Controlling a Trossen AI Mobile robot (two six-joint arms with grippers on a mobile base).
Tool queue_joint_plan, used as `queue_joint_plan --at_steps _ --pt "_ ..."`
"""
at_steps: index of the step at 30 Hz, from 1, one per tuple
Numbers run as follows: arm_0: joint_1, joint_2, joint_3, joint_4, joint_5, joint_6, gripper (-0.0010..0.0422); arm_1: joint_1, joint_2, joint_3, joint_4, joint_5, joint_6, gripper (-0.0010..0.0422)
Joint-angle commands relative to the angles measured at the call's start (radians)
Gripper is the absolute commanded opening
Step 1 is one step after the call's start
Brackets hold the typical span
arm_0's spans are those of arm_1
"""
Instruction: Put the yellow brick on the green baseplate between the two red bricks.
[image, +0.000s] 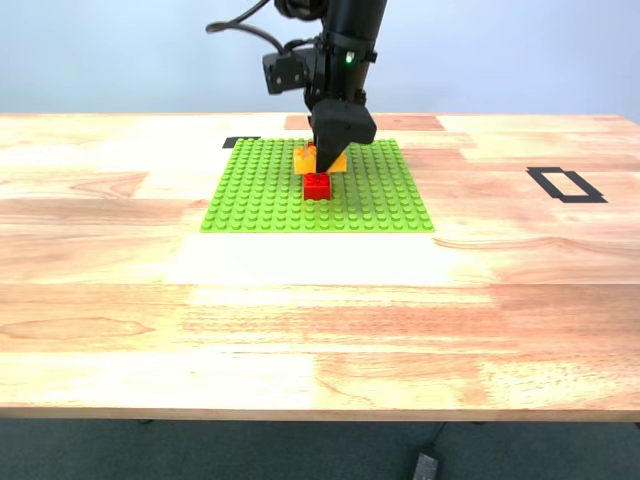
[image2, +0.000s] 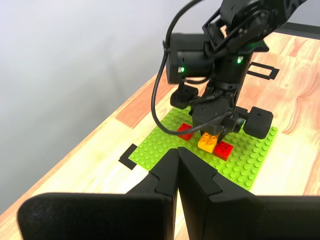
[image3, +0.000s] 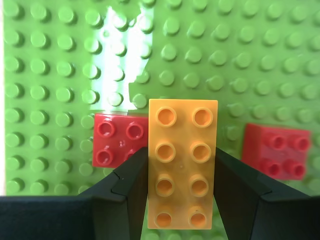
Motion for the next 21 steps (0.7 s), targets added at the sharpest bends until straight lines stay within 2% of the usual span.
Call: queue_joint_plan --at_steps 1,21 --pt "0.0 0.0 0.0 -0.002 0.0 0.0 0.0 0.0 -0.003 -0.015 0.014 -0.003 0.002 0.0014" --pt "0.0 -0.002 0.0 -0.012 0.0 0.0 0.0 -0.018 -0.005 -0.085 0.166 0.0 0.056 0.0014"
